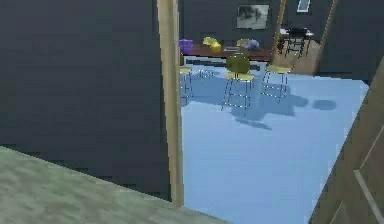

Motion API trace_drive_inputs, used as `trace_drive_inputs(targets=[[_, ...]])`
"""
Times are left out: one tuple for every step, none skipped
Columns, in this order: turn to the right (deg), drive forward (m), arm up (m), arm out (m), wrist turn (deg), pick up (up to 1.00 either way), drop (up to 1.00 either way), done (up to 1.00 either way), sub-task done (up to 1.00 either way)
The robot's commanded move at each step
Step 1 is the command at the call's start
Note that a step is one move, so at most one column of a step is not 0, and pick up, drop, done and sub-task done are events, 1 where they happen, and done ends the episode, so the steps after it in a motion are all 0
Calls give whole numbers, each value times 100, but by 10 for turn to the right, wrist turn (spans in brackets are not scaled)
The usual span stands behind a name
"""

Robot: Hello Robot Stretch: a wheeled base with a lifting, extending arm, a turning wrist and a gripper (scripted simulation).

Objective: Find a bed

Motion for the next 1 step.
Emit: trace_drive_inputs(targets=[[150, 0, 0, 0, 0, 0, 0, 0, 0]])
